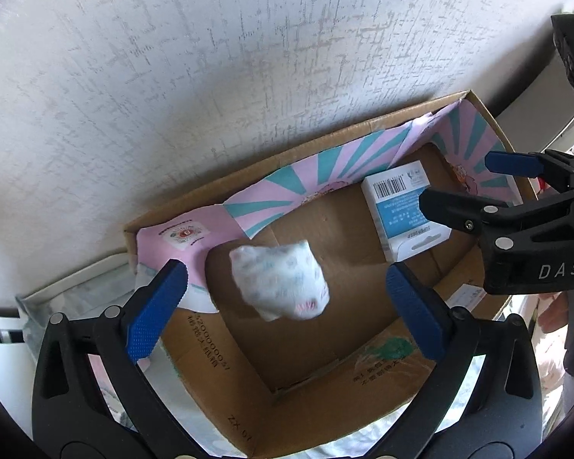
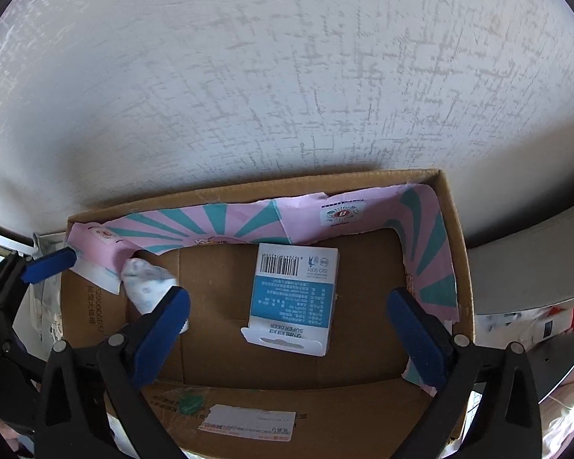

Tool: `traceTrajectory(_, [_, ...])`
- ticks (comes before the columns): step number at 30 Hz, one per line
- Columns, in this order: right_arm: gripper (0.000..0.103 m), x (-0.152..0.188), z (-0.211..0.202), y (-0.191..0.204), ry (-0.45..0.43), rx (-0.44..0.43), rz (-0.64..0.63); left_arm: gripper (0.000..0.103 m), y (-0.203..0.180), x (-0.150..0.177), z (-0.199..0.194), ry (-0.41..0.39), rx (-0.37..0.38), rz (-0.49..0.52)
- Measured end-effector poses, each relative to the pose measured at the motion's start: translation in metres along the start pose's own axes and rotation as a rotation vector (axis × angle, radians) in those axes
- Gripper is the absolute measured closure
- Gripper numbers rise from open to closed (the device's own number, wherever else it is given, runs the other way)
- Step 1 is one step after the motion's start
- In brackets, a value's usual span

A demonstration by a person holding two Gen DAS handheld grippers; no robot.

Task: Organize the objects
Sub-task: 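Open right tool to drop the barcode box while left tool drops the sock, then withdraw both tools from the cardboard box back over the bed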

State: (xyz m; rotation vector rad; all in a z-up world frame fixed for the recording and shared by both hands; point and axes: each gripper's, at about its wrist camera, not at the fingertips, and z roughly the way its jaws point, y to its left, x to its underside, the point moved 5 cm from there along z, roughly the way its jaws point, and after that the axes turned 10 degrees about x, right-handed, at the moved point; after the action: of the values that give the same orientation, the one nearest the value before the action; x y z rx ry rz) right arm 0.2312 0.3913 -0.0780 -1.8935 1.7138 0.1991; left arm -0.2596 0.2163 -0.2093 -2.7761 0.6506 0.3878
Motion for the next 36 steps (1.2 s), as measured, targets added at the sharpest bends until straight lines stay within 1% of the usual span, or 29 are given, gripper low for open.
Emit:
traceTrajectory(2, [0.000,0.002,-0.003,0.002,0.001,-0.001,0.007,0.000,-0.005,-0.003,0.002,-0.007,0.000,0.010])
traceTrajectory(3, [0.000,0.001,-0.002,-0.001,0.002,0.000,0.013,0.000,-0.015,-0.015,0.006,-0.009,0.002,0.013])
traceTrajectory(8, [0.000,0.007,-0.004,-0.001,-0.003,0.007,0.016,0.000,-0.016,-0.018,-0.005,-0.039,0.039,-0.006])
traceTrajectory(14, [0.000,0.003,-0.027,-0.008,-0.023,0.029,0.005,0.000,-0.019,-0.018,-0.025,-0.081,0.048,-0.003])
traceTrajectory(20, [0.000,0.002,-0.064,-0.008,-0.070,0.052,-0.018,0.000,-0.024,-0.016,-0.052,-0.131,0.047,0.006])
traceTrajectory(21, [0.000,0.002,-0.072,-0.007,-0.084,0.056,-0.026,0.000,-0.024,-0.015,-0.057,-0.143,0.040,0.007])
traceTrajectory(23, [0.000,0.002,-0.086,-0.005,-0.146,0.096,-0.033,0.000,-0.025,-0.013,-0.070,-0.169,0.030,0.006])
traceTrajectory(24, [0.000,0.003,-0.095,-0.004,-0.170,0.108,-0.038,0.000,-0.025,-0.012,-0.079,-0.195,0.023,0.004])
traceTrajectory(27, [0.000,0.007,-0.121,-0.001,-0.252,0.114,-0.038,0.000,-0.026,-0.006,-0.102,-0.262,0.013,0.005])
traceTrajectory(30, [0.000,0.014,-0.149,0.000,-0.346,0.134,-0.032,0.000,-0.025,0.001,-0.122,-0.298,-0.007,0.002])
traceTrajectory(32, [0.000,0.019,-0.163,0.003,-0.380,0.149,-0.037,0.000,-0.023,0.009,-0.136,-0.325,-0.021,-0.010])
traceTrajectory(36, [0.000,0.032,-0.190,0.010,-0.446,0.140,-0.033,0.000,-0.017,0.029,-0.166,-0.390,-0.023,-0.049])
